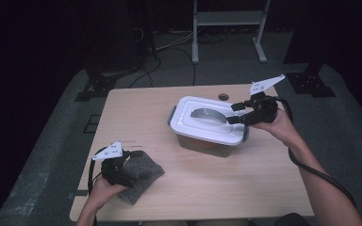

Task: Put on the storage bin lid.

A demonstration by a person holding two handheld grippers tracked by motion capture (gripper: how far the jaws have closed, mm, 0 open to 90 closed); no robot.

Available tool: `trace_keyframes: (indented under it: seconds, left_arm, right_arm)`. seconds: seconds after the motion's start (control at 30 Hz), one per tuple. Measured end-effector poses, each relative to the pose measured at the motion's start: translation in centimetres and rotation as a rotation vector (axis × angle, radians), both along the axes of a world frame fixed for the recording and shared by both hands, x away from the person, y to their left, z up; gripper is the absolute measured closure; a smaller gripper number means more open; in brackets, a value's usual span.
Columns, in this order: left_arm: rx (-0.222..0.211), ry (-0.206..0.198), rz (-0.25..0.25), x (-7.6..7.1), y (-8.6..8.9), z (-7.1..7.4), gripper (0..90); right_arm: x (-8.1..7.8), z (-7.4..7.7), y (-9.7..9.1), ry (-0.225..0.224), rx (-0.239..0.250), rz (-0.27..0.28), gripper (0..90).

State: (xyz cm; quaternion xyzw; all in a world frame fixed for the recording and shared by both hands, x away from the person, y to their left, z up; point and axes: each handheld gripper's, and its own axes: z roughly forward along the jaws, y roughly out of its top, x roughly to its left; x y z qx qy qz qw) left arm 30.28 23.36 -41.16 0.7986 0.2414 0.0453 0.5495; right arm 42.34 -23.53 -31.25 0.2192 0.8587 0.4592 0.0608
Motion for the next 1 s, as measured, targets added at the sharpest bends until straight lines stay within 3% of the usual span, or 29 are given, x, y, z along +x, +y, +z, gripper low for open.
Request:
trace_keyframes:
  seconds: [0.7,1.0]
  left_arm:
    - [0.008,0.001,-0.006,-0.1,-0.4,0.0,6.5]
    - [0.010,0.000,-0.007,-0.1,-0.5,0.0,6.5]
  right_arm:
    - [-3.3,-0.2,-4.4,0.005,-0.007,-0.067,30.9]
    - [-4.6,-1.3,-5.6,0.020,-0.009,-0.085,30.6]
